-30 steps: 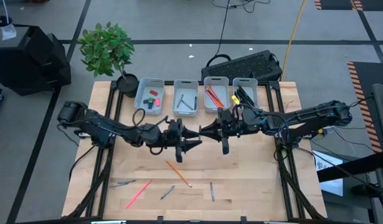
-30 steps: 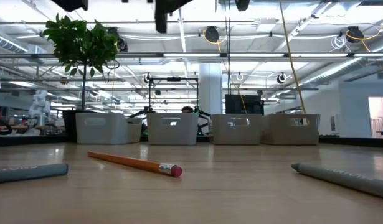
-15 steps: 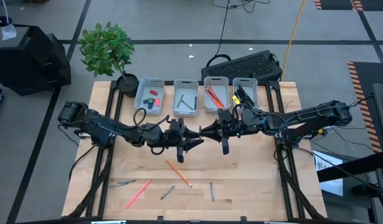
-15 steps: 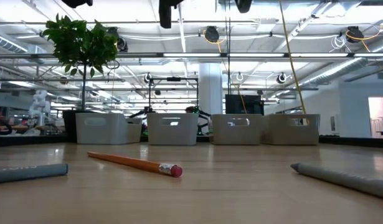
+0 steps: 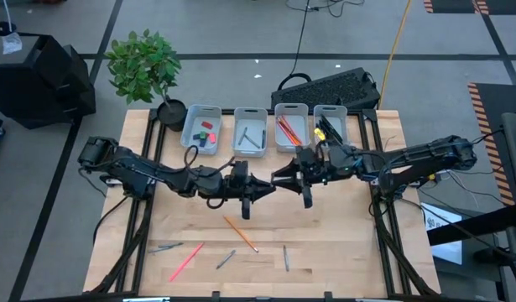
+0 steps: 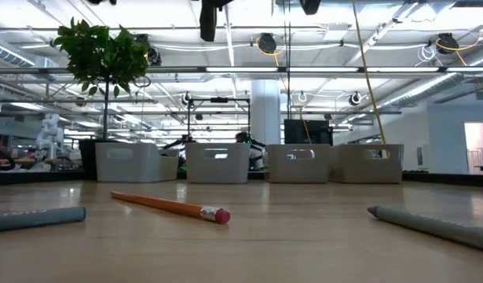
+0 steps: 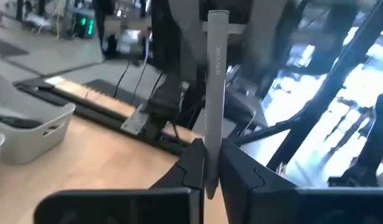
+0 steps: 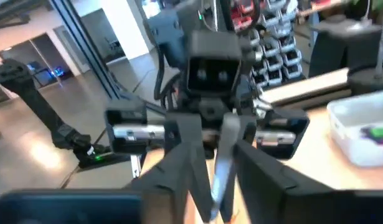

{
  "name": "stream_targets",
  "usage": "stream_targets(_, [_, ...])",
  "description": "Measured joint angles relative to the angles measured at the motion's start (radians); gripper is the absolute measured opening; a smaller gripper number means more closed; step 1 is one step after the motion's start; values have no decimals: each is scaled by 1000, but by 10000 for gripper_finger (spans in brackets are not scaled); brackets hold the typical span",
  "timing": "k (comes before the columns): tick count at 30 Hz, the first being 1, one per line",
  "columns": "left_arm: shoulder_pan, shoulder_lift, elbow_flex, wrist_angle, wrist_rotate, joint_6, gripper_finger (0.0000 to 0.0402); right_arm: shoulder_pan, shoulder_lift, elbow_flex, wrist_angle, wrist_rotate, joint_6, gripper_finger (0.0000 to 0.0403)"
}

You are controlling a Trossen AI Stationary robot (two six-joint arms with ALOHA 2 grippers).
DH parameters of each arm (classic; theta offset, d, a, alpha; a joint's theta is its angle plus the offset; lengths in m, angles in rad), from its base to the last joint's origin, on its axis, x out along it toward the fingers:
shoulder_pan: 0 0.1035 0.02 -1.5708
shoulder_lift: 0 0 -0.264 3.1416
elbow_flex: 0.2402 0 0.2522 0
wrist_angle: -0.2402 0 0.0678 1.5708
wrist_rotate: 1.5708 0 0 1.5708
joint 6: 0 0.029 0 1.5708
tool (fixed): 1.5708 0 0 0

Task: Sort crayons/erasers/pens/pencils in bins
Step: Put the gray crayon into the middle left gray bin

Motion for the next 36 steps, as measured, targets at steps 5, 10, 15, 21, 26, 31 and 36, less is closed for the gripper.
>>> stream_targets(5, [54, 0, 166, -425, 16, -14, 25, -27, -122, 1, -53, 90, -86, 205])
stream_targets(10, [219, -1, 347, -874, 4, -119, 32, -39, -281, 1, -194, 225, -195, 260])
stream_targets(15, [430, 86, 480, -1148, 28, -184, 24, -38, -391, -4, -336, 242, -192, 268])
stream_targets(21, [595, 300, 629, -1268, 145, -287, 25, -38, -441, -97, -426, 233, -128, 266])
stream_targets(26, [661, 450, 664, -1325, 173, -307, 25, -36, -454, -197, -463, 172, -37, 266])
stream_targets(31, [689, 525, 665, -1349, 171, -333, 26, -34, -443, -272, -552, 72, 60, 271])
stream_targets(36, [692, 549, 665, -1343, 167, -304, 50, 5, -398, -299, -693, 48, 96, 267])
